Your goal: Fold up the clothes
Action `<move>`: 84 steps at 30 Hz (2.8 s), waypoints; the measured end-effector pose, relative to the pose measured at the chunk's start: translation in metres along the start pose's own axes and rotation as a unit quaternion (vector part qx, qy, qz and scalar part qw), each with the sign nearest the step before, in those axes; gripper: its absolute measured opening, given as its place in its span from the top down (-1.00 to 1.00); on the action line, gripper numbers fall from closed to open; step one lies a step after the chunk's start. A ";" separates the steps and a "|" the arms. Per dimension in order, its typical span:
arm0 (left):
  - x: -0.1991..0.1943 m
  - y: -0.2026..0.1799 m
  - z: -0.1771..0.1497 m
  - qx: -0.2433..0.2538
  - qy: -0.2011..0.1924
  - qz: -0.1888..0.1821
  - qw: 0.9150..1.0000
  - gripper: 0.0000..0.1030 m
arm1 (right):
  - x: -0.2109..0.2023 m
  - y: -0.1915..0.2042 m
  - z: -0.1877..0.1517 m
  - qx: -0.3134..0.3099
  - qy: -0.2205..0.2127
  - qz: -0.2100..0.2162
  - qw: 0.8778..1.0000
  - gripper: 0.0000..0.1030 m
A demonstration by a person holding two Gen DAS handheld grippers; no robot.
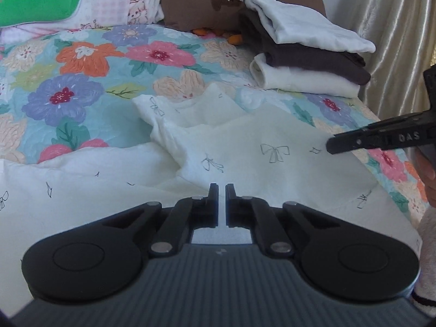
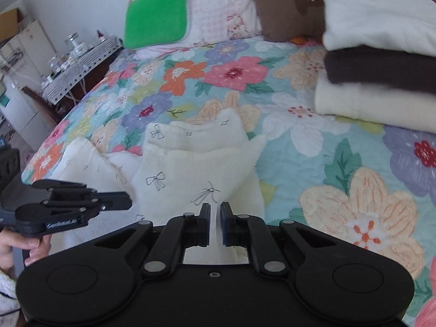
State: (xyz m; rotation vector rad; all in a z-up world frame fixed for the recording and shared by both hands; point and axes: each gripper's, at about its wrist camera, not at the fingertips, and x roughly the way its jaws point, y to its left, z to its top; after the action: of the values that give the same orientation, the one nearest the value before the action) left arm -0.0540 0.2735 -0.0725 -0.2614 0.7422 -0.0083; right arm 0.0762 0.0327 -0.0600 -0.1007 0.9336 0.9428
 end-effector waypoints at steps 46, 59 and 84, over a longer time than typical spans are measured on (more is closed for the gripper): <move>0.042 0.038 0.008 -0.068 0.009 -0.031 0.997 0.04 | 0.048 -0.026 0.006 0.075 0.023 0.017 0.997 0.22; -0.018 0.011 0.037 -0.017 -0.094 0.053 0.994 0.93 | -0.020 0.012 0.029 -0.017 -0.144 0.007 0.989 0.95; -0.133 0.202 -0.010 -0.171 -0.027 0.287 0.942 0.20 | 0.035 0.068 0.044 -0.074 -0.036 -0.076 0.994 0.37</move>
State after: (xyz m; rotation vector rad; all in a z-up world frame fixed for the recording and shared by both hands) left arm -0.1766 0.4801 -0.0391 -0.3664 0.7417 0.6854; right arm 0.0634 0.1177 -0.0372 -0.2592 0.7786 0.8670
